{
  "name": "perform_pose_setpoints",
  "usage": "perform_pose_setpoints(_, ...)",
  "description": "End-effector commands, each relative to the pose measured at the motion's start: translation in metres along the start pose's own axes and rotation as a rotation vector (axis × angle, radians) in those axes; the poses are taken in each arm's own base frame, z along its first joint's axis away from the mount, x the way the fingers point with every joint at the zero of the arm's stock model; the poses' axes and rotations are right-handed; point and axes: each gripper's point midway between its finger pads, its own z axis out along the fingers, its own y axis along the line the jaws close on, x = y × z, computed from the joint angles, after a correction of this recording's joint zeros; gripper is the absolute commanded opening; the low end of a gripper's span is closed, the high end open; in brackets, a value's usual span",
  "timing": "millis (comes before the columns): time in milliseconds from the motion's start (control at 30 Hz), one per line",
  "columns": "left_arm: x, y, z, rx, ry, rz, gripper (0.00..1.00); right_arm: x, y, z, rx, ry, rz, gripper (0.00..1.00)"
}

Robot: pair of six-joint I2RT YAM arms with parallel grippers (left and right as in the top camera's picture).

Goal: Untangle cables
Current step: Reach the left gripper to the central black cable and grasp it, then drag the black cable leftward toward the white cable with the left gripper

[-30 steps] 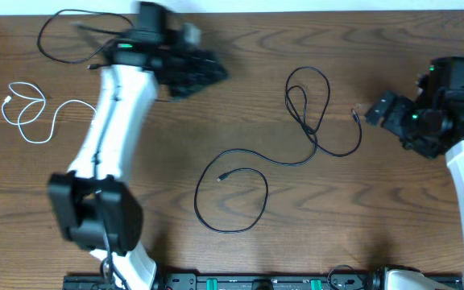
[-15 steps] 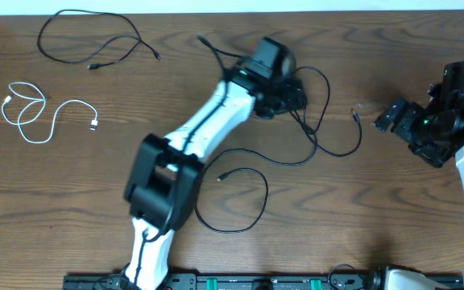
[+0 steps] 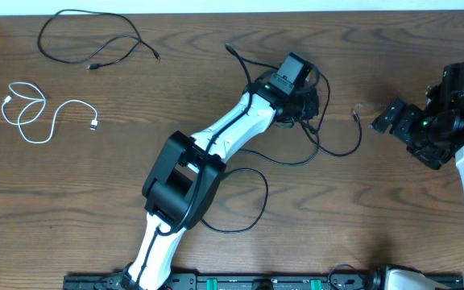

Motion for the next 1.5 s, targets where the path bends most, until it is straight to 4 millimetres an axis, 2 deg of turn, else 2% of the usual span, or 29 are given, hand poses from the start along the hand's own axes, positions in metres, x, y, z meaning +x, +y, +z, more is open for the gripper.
perform_pose_setpoints(0,-0.009,-0.028,-0.03,0.096,-0.007,0.016,0.08,-0.002,-0.002,-0.001,-0.003,-0.002,0.001,0.99)
perform_pose_setpoints(67,-0.013,-0.047,-0.052,0.145,-0.029,0.058,0.08,-0.002,-0.002,-0.001,-0.003,-0.003,0.001,0.99)
perform_pose_setpoints(200,-0.025,-0.09,-0.118,0.231,-0.136,0.162,0.07,-0.002,-0.002,-0.001,-0.003,-0.003,0.001,0.99)
perform_pose_setpoints(233,-0.027,-0.101,-0.138,0.253,-0.171,0.195,0.08,-0.002,-0.002,-0.001,-0.003,-0.003,0.001,0.99)
perform_pose_setpoints(267,-0.029,-0.118,-0.171,0.288,-0.226,0.252,0.07,-0.002,-0.002,-0.001,-0.003,-0.003,0.001,0.99)
perform_pose_setpoints(333,-0.029,-0.134,-0.205,0.329,-0.277,0.284,0.07,-0.002,-0.002,-0.001,-0.003,-0.003,0.001,0.99)
perform_pose_setpoints(533,-0.026,-0.167,-0.291,0.434,-0.425,0.349,0.07,0.001,-0.003,-0.001,-0.002,0.011,-0.002,0.99)
perform_pose_setpoints(633,-0.029,-0.172,-0.33,0.468,-0.501,0.366,0.08,0.011,0.013,-0.002,-0.094,0.055,-0.174,0.99)
perform_pose_setpoints(700,-0.032,-0.172,-0.353,0.481,-0.554,0.372,0.08,0.017,0.022,-0.002,-0.139,0.076,-0.244,0.99)
perform_pose_setpoints(867,-0.05,-0.165,-0.408,0.509,-0.697,0.356,0.08,0.023,0.027,-0.002,-0.143,0.087,-0.266,0.99)
perform_pose_setpoints(1067,-0.072,-0.156,-0.486,0.583,-0.911,0.305,0.08,0.024,0.03,-0.001,-0.147,0.088,-0.278,0.99)
perform_pose_setpoints(1133,-0.075,-0.149,-0.505,0.575,-0.961,0.305,0.07,0.024,0.03,-0.001,-0.147,0.088,-0.278,0.99)
perform_pose_setpoints(1200,-0.078,-0.133,-0.526,0.538,-1.019,0.29,0.08,0.024,0.03,-0.001,-0.147,0.088,-0.278,0.99)
perform_pose_setpoints(1300,-0.084,-0.111,-0.538,0.48,-1.05,0.251,0.07,0.023,0.031,-0.001,-0.149,0.083,-0.279,0.99)
perform_pose_setpoints(1467,-0.096,-0.052,-0.543,0.33,-1.059,0.119,0.07,0.023,0.031,-0.001,-0.148,0.084,-0.279,0.99)
